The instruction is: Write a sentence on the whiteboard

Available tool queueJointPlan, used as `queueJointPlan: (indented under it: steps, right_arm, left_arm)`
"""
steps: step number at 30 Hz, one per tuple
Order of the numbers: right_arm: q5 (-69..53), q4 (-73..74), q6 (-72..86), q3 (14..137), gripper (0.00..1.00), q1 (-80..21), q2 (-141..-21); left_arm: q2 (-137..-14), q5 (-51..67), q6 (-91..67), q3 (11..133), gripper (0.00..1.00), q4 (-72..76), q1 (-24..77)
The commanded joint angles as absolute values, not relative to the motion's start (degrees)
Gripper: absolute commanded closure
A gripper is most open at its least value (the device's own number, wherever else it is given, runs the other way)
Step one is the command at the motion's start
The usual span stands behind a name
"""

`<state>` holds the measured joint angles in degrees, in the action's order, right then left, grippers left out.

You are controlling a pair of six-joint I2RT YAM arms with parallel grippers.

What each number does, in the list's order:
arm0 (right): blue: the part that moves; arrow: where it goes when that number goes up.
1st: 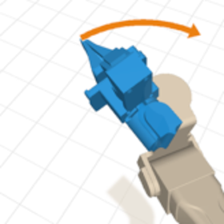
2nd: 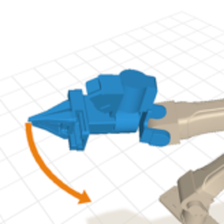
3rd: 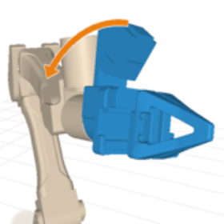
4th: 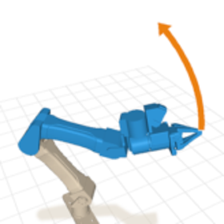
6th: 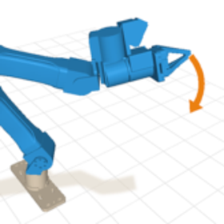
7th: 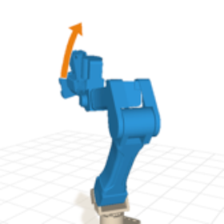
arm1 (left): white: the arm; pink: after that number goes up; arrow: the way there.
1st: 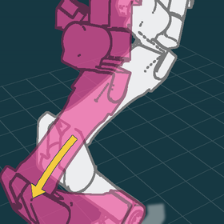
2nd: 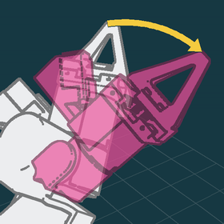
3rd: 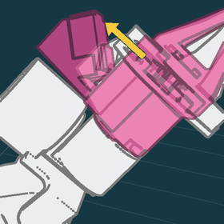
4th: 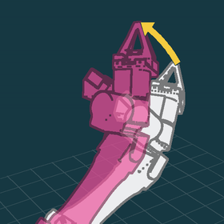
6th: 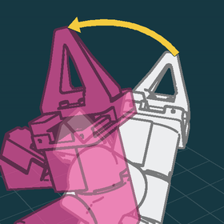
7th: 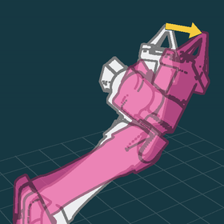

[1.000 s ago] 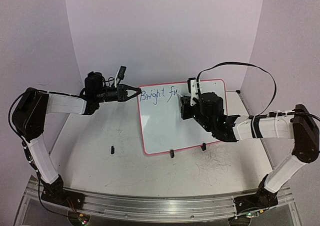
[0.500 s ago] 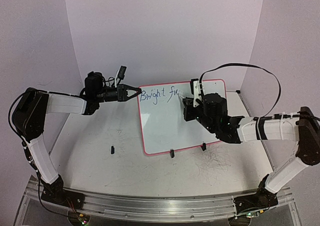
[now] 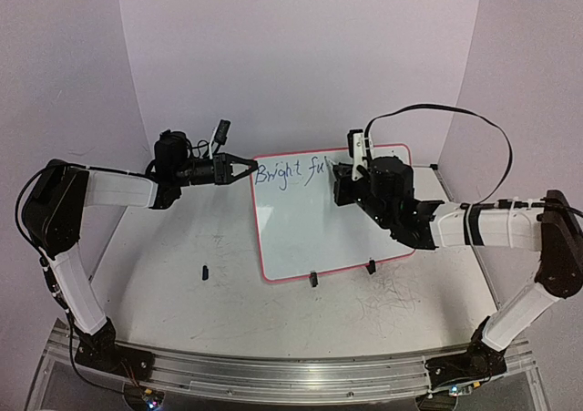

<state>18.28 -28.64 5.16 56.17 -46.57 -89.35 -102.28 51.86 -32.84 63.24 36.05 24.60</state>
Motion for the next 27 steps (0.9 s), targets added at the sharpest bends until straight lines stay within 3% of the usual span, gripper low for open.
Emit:
queueJointPlan:
  steps: [1,27]
  right_arm:
    - [18.6,-29.9,4.3,59.0,1.00,-46.5,-90.9]
    - [18.3,-27.9,8.5,50.3,1.00,-46.6,-88.0]
  left_arm:
    - [-102.4,53.5,-31.9,63.6,1.00,34.4,26.7]
    - [-102.7,53.5,-31.8,63.7,1.00,34.4,26.9]
